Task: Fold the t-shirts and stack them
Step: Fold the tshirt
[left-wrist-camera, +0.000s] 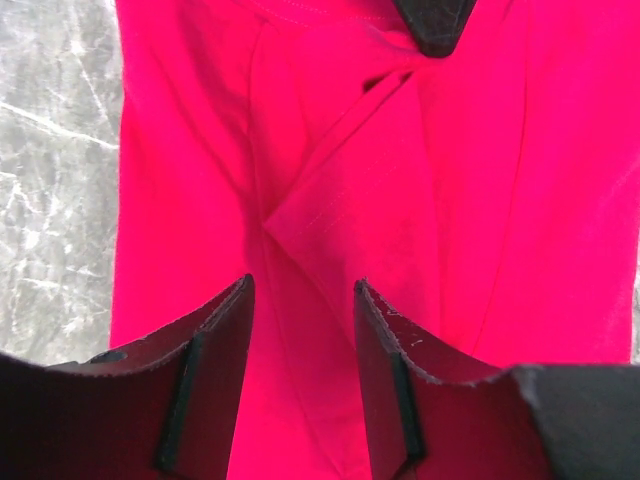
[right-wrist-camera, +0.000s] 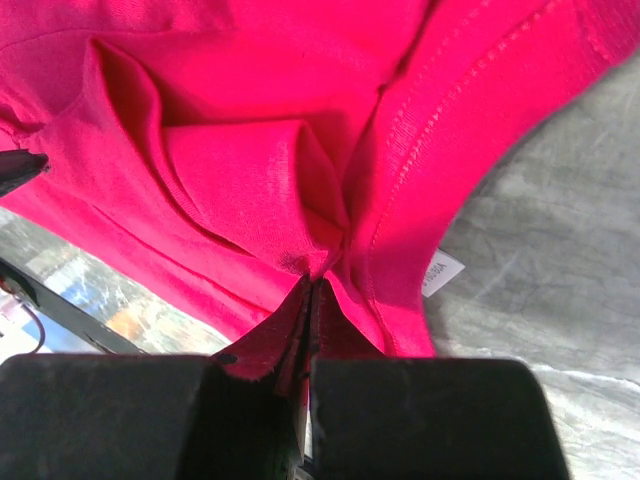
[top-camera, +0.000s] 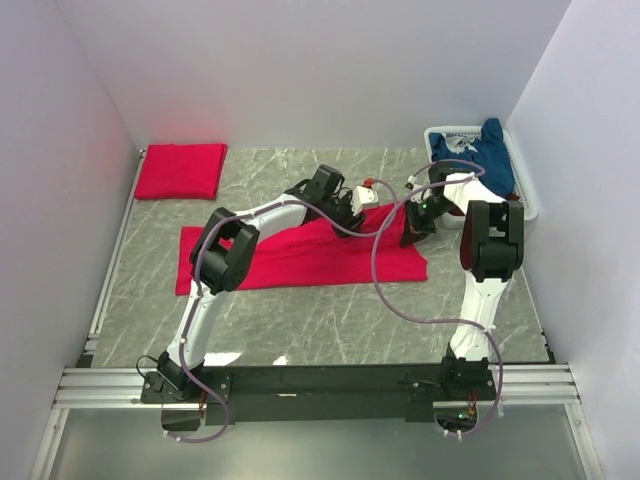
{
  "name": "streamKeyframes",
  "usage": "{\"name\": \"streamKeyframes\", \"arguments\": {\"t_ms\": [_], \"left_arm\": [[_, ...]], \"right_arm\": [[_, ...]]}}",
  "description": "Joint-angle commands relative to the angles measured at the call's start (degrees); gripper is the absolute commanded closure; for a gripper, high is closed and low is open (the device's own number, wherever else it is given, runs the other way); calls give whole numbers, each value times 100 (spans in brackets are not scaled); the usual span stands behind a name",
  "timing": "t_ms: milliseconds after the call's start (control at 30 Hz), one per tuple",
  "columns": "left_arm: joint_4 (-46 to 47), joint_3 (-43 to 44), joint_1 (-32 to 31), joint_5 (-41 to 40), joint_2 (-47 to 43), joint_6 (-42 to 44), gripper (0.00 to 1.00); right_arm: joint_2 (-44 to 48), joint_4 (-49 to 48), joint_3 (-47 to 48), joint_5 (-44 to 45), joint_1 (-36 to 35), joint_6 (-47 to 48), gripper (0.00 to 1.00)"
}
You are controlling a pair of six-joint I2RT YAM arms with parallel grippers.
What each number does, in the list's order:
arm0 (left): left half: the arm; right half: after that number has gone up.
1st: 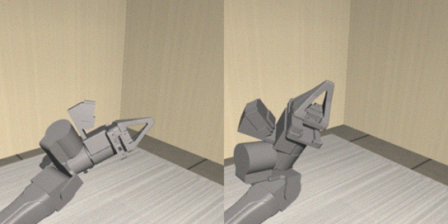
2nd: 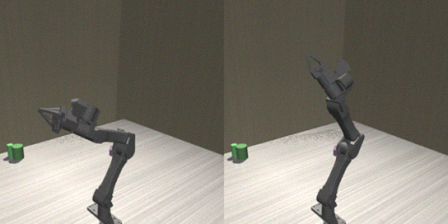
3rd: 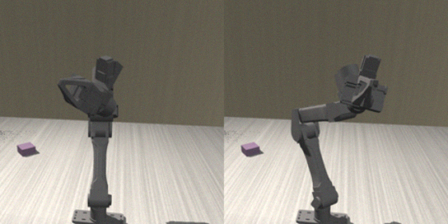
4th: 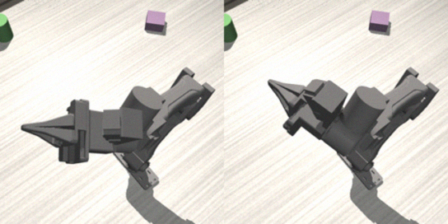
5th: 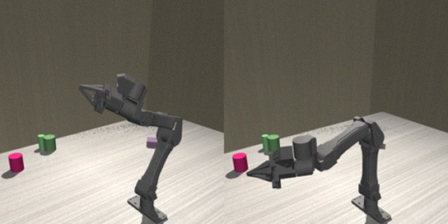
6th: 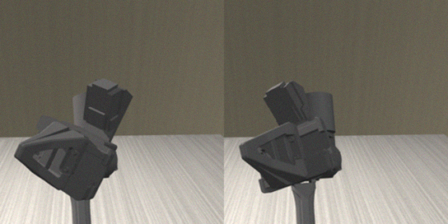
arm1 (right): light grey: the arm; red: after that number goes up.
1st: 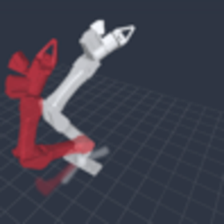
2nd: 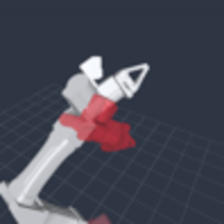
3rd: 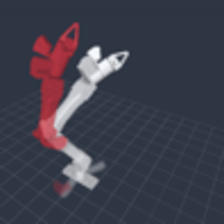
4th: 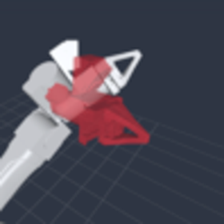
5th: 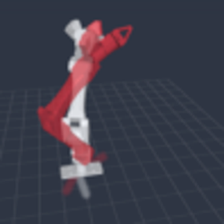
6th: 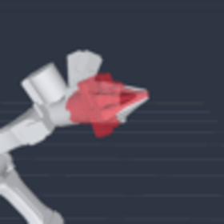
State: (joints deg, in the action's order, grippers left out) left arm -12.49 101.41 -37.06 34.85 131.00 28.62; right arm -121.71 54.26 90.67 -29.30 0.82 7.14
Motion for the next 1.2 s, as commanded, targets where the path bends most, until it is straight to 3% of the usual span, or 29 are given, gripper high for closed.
{"name": "streamKeyframes", "arguments": {"t_ms": [0,233,400,700,867,1167], "left_arm": [[-52,301,-3,347,48,-58,51],[-51,458,-21,610,189,-41,62],[-70,529,-108,637,303,-49,64],[71,626,-196,584,444,-181,62],[115,723,-197,514,549,-296,54],[256,775,-214,435,646,-463,48]], "right_arm": [[385,-109,-41,100,-56,95,100],[551,-100,-181,249,-56,209,100],[648,-100,-331,355,-56,314,100],[640,-117,-393,276,-56,332,100],[631,-109,-393,276,-56,359,100],[613,-82,-401,249,-56,385,100]]}}
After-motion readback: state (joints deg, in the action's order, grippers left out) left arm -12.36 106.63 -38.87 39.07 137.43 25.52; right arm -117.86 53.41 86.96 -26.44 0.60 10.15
